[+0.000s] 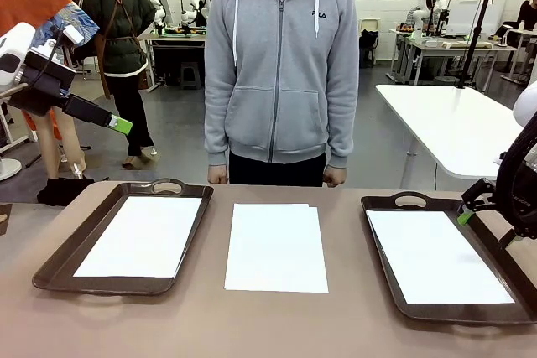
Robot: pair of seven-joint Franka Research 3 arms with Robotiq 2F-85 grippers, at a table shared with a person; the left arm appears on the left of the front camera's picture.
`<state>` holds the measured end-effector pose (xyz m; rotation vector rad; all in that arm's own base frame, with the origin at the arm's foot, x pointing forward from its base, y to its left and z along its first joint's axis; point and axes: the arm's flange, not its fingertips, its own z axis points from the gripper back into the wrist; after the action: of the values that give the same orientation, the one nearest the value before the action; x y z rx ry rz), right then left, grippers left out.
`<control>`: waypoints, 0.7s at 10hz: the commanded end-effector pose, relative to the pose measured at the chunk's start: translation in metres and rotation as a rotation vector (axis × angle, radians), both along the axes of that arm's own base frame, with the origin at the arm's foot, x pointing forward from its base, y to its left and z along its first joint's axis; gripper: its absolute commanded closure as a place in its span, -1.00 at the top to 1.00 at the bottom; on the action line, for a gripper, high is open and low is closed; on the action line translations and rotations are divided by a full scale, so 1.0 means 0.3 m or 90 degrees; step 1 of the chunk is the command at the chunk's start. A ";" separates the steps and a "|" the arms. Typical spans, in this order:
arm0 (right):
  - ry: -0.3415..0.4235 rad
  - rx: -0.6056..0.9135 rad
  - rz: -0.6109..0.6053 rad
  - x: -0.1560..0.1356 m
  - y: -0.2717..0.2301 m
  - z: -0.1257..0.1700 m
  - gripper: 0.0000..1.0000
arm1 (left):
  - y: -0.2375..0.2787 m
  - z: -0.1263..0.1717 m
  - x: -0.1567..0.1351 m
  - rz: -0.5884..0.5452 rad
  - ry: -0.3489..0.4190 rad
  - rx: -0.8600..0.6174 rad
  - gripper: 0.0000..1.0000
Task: Sort the A4 documents.
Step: Place the A4 Paper in the designated Handle tray, then receive the A4 Paper.
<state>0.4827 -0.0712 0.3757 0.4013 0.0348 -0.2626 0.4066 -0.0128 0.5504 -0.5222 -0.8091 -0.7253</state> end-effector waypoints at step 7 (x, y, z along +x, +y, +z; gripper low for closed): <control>-0.001 0.007 0.007 0.007 -0.005 -0.001 1.00 | 0.002 0.000 0.001 -0.001 -0.001 -0.007 1.00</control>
<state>0.4827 -0.0712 0.3757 0.4013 0.0348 -0.2626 0.4066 -0.0128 0.5504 -0.5222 -0.8090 -0.7253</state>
